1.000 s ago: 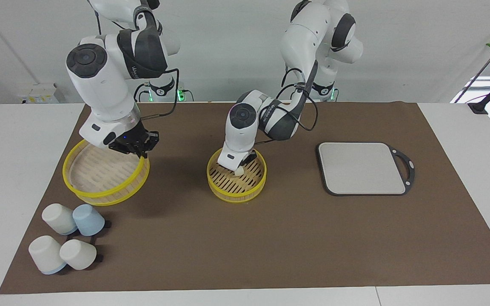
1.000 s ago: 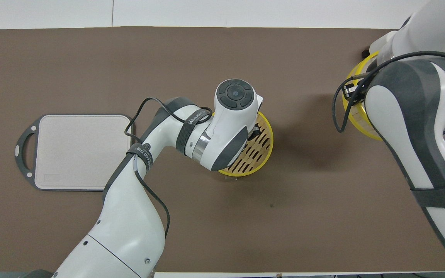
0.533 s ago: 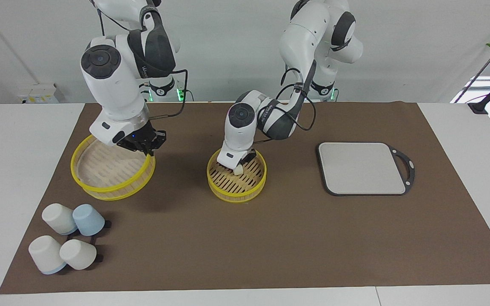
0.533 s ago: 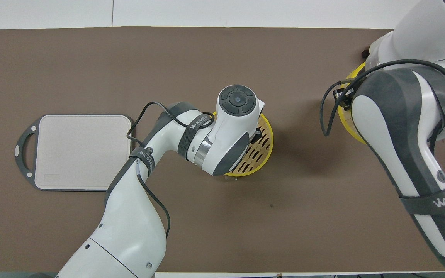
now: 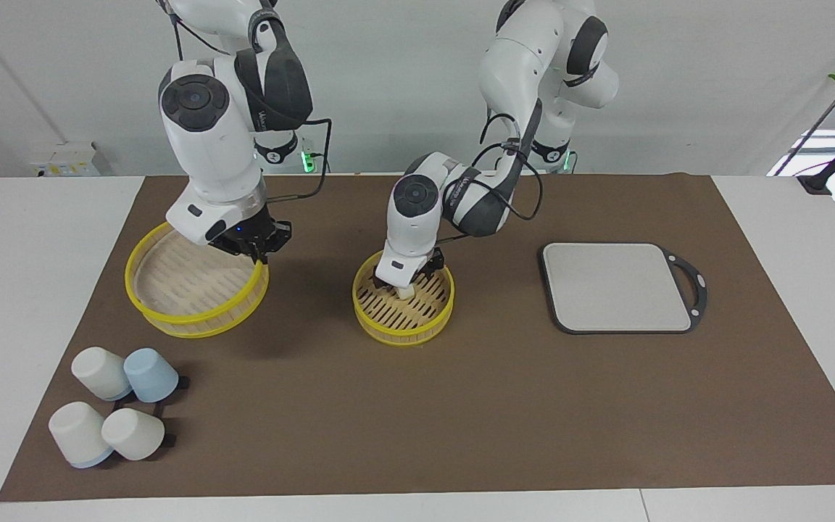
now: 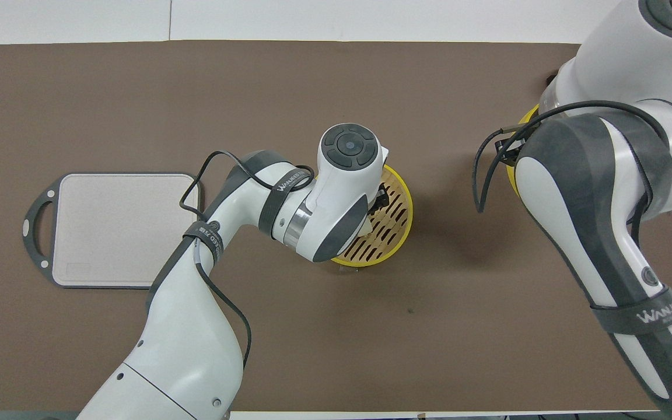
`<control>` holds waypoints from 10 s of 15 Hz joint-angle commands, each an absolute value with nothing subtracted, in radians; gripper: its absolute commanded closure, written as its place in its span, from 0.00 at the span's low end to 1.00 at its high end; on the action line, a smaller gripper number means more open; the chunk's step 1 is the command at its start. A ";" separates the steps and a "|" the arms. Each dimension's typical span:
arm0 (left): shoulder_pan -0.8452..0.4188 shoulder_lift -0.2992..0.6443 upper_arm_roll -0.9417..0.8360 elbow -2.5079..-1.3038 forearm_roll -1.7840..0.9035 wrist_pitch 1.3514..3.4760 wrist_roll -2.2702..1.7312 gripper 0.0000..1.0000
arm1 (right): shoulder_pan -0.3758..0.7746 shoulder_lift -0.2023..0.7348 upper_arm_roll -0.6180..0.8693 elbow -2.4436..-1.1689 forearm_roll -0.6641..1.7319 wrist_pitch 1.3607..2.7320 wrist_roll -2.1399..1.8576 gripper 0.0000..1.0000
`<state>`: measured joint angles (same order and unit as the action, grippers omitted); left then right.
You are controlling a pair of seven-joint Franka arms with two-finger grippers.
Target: Place bun in steamer
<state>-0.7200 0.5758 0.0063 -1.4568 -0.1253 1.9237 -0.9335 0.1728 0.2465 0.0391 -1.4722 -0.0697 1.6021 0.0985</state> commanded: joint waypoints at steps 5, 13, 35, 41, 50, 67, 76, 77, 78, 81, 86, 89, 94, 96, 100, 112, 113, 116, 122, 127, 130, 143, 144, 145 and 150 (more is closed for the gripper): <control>-0.576 0.356 0.074 -1.480 -0.095 1.775 -0.945 0.00 | 0.166 0.210 0.046 -1.513 -0.074 1.654 0.103 1.00; -0.255 0.191 0.074 -1.509 -0.095 1.571 -0.578 0.00 | 0.404 0.389 0.046 -1.203 -0.006 1.537 0.493 1.00; 0.014 -0.003 0.009 -1.678 -0.032 1.555 -0.115 0.00 | 0.624 0.578 0.051 -1.273 0.021 1.844 0.834 1.00; 0.025 -0.021 0.011 -1.701 -0.040 1.548 -0.123 0.00 | 0.637 0.571 0.051 -1.308 0.025 1.887 0.839 1.00; 0.015 -0.020 0.014 -1.694 -0.040 1.563 -0.126 0.00 | 0.624 0.569 0.051 -1.328 0.025 1.914 0.801 1.00; 0.020 -0.021 -0.032 -1.695 -0.008 1.594 -0.103 0.00 | 0.615 0.572 0.052 -1.342 0.026 1.939 0.784 1.00; 0.020 -0.021 -0.032 -1.697 -0.008 1.597 -0.103 0.00 | 0.615 0.571 0.052 -1.350 0.026 1.940 0.784 1.00; 0.021 -0.021 -0.032 -1.695 -0.008 1.597 -0.103 0.00 | 0.615 0.571 0.052 -1.350 0.026 1.940 0.784 1.00; 0.021 -0.021 -0.032 -1.697 -0.008 1.597 -0.103 0.00 | 0.615 0.569 0.052 -1.350 0.026 1.939 0.784 1.00; 0.021 -0.021 -0.032 -1.695 -0.008 1.597 -0.103 0.00 | 0.620 0.569 0.051 -1.348 0.026 1.936 0.785 0.33; 0.021 -0.021 -0.032 -1.697 -0.008 1.597 -0.103 0.00 | 0.627 0.569 0.052 -1.332 0.026 1.925 0.787 0.14; 0.021 -0.021 -0.032 -1.695 -0.008 1.597 -0.103 0.00 | 0.624 0.569 0.051 -1.310 0.018 1.889 0.787 0.14; 0.021 -0.021 -0.032 -1.697 -0.008 1.597 -0.103 0.00 | 0.533 0.484 0.038 -1.288 -0.003 1.804 0.573 0.12; 0.021 -0.021 -0.032 -1.695 -0.008 1.597 -0.103 0.00 | 0.453 0.428 0.040 -1.290 -0.003 1.719 0.398 0.05; 0.021 -0.021 -0.032 -1.695 -0.008 1.597 -0.103 0.00 | 0.327 0.348 0.038 -1.304 -0.005 1.593 0.160 0.00; 0.021 -0.021 -0.032 -1.695 -0.008 1.597 -0.103 0.00 | -0.015 -0.045 0.040 -1.740 -0.014 1.641 -0.026 0.00; 0.021 -0.021 -0.032 -1.697 -0.008 1.597 -0.103 0.00 | -0.041 -0.037 0.040 -1.727 -0.012 1.658 -0.026 0.00; 0.021 -0.021 -0.032 -1.695 -0.008 1.597 -0.103 0.00 | -0.074 -0.023 0.040 -1.709 -0.009 1.692 -0.029 0.00; 0.020 -0.021 -0.032 -1.697 -0.008 1.597 -0.103 0.00 | -0.090 -0.020 0.040 -1.706 -0.017 1.709 -0.035 0.00; 0.021 -0.021 -0.032 -1.695 -0.008 1.597 -0.103 0.00 | -0.094 -0.021 0.040 -1.706 -0.009 1.664 -0.035 0.00; 0.021 -0.021 -0.032 -1.695 -0.008 1.597 -0.103 0.00 | -0.095 -0.020 0.038 -1.698 -0.003 1.649 -0.032 0.00; 0.021 -0.021 -0.032 -1.697 -0.008 1.597 -0.103 0.00 | -0.104 -0.018 0.038 -1.687 -0.006 1.605 -0.031 0.00; 0.021 -0.021 -0.032 -1.697 -0.008 1.597 -0.103 0.00 | -0.104 -0.018 0.038 -1.687 -0.006 1.605 -0.032 0.00; 0.021 -0.021 -0.032 -1.697 -0.008 1.597 -0.103 0.00 | -0.104 -0.018 0.038 -1.687 -0.006 1.608 -0.031 0.00; 0.021 -0.021 -0.032 -1.697 -0.008 1.597 -0.103 0.00 | -0.103 -0.020 0.040 -1.686 -0.006 1.605 -0.031 0.00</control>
